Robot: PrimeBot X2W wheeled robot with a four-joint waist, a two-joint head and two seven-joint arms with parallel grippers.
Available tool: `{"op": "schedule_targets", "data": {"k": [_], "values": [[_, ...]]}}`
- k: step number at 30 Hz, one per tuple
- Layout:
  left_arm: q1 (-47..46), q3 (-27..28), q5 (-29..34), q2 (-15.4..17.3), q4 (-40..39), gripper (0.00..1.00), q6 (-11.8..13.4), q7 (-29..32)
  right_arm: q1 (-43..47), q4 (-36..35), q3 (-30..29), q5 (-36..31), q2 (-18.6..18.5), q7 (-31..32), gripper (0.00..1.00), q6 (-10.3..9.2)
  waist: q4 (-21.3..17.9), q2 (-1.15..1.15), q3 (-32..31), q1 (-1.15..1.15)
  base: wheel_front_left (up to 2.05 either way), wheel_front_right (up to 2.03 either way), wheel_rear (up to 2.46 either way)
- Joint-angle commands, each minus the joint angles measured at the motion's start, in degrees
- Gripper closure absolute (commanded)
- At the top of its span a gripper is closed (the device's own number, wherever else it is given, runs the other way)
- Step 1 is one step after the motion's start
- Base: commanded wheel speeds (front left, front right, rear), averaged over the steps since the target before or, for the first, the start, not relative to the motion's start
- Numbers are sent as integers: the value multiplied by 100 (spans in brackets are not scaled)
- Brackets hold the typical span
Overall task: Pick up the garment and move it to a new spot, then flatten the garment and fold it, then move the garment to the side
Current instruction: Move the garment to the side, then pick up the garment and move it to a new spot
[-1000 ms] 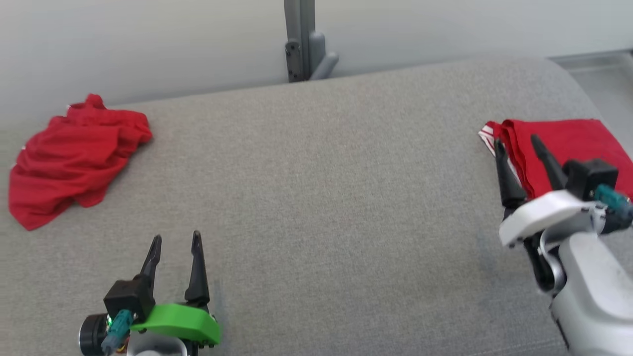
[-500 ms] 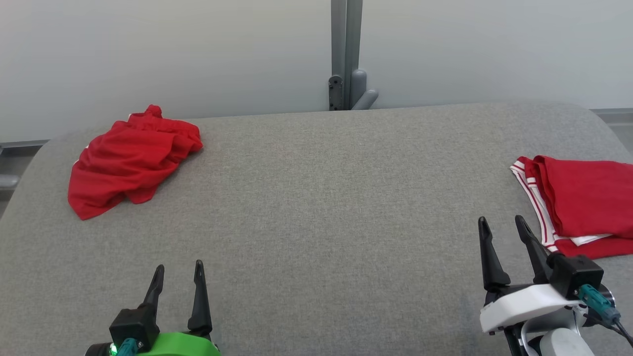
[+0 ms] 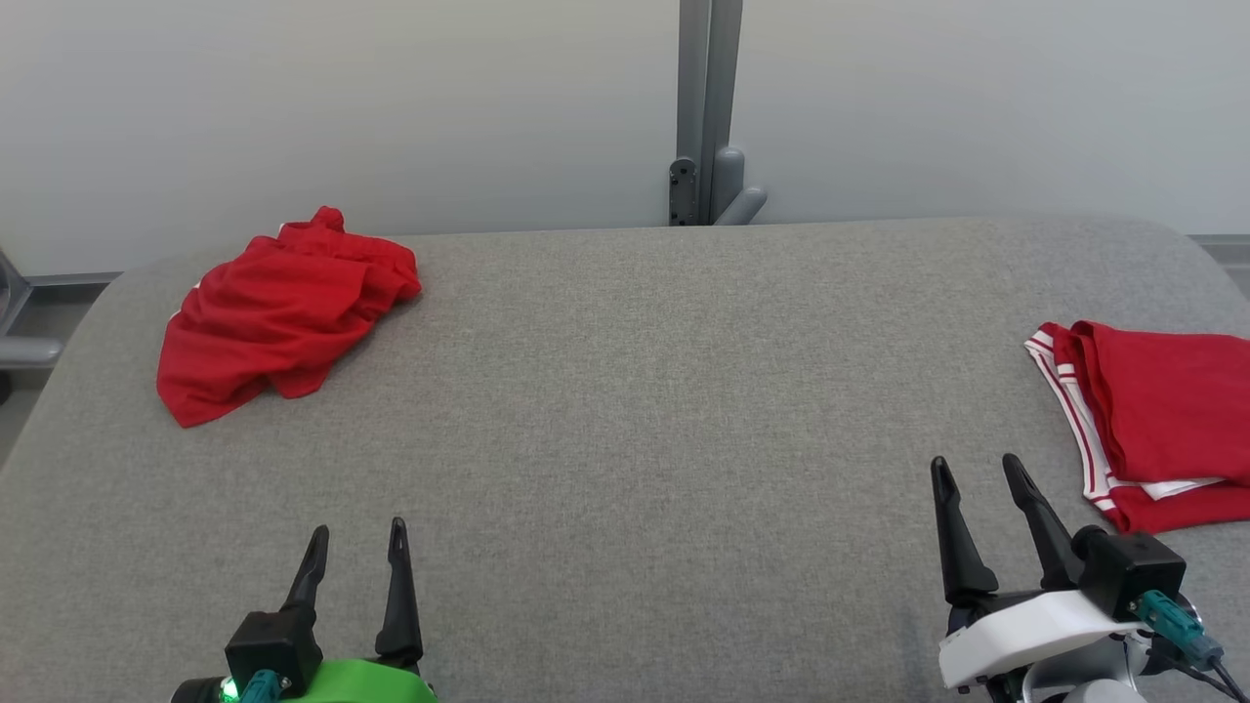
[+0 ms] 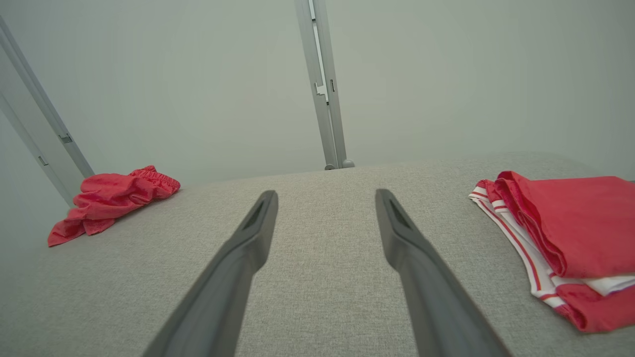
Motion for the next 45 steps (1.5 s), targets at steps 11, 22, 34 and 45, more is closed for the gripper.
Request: {"op": "schedule_targets", "data": {"k": [11, 22, 34, 45], "values": [[63, 40, 76, -36, 33, 0, -75, -2, 91, 39, 0, 54, -3, -10, 0, -8, 20, 0, -24, 0, 0, 0, 0], [-77, 116, 179, -19, -11, 0, -69, -2, 171, -69, 2, 74, -2, -69, 0, -8, 735, 0, -10, 0, 0, 0, 0], [-126, 245, 239, 98, -105, 0, -70, -1, 61, -38, 4, 224, -4, -143, 0, -8, 2355, 0, 142, 0, 0, 0, 0], [137, 526, 115, -23, -556, 0, 118, -1, -522, 168, 378, 84, -14, -78, 0, -8, 2799, 0, 598, 0, 0, 0, 0]]}}
